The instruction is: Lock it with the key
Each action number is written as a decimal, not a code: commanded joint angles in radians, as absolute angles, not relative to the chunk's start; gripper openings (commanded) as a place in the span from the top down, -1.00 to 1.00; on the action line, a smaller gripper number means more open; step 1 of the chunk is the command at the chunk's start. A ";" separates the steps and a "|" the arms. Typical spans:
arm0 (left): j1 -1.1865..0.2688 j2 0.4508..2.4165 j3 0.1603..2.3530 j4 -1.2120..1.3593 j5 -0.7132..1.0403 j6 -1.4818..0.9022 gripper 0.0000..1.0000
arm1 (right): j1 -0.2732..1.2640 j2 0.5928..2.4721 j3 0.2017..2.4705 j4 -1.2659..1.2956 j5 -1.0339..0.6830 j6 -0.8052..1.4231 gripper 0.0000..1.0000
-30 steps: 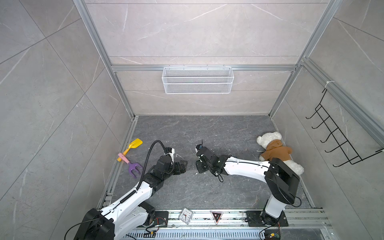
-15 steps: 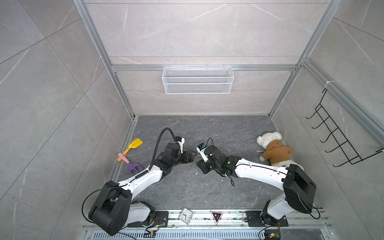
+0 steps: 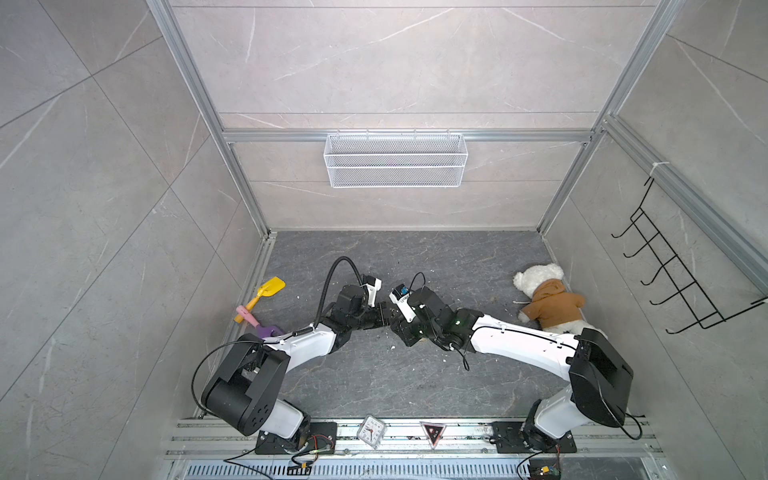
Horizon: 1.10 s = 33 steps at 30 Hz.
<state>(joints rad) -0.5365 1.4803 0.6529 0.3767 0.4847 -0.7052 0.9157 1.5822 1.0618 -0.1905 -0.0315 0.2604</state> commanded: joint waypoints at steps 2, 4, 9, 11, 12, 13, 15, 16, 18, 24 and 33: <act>-0.535 1.498 0.683 0.459 0.546 -0.729 0.39 | 0.915 1.597 1.127 -0.202 -0.045 0.219 0.60; -0.535 1.500 0.680 0.455 0.546 -0.739 0.91 | 0.915 1.605 1.143 -0.218 -0.043 0.212 0.59; -0.534 1.505 0.675 0.462 0.560 -0.748 1.00 | 0.909 1.619 1.176 -0.232 -0.029 0.207 0.58; -0.534 1.506 0.675 0.468 0.559 -0.756 1.00 | 0.902 1.629 1.184 -0.221 -0.034 0.213 0.58; -0.535 1.505 0.675 0.466 0.551 -0.760 1.00 | 0.897 1.635 1.186 -0.214 -0.038 0.219 0.55; -0.534 1.503 0.675 0.466 0.544 -0.764 1.00 | 0.890 1.639 1.190 -0.210 -0.041 0.228 0.49; -0.526 1.497 0.674 0.473 0.526 -0.777 1.00 | 0.863 1.629 1.181 -0.192 -0.084 0.257 0.19; -0.521 1.492 0.671 0.484 0.519 -0.788 1.00 | 0.852 1.619 1.170 -0.183 -0.103 0.270 0.12; -0.509 1.473 0.657 0.530 0.498 -0.818 1.00 | 0.814 1.566 1.113 -0.131 -0.179 0.314 -0.13; -0.508 1.395 0.641 0.592 0.344 -0.988 1.00 | 0.693 1.334 0.878 0.098 -0.361 0.439 -0.26; -0.505 1.361 0.743 0.510 0.253 -1.365 1.00 | 0.682 1.203 0.614 0.513 -0.360 0.397 -0.05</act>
<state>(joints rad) -0.5098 1.3842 0.6968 0.4904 0.3027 -1.1667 0.6796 1.1893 0.6674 0.3267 -0.3534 0.4145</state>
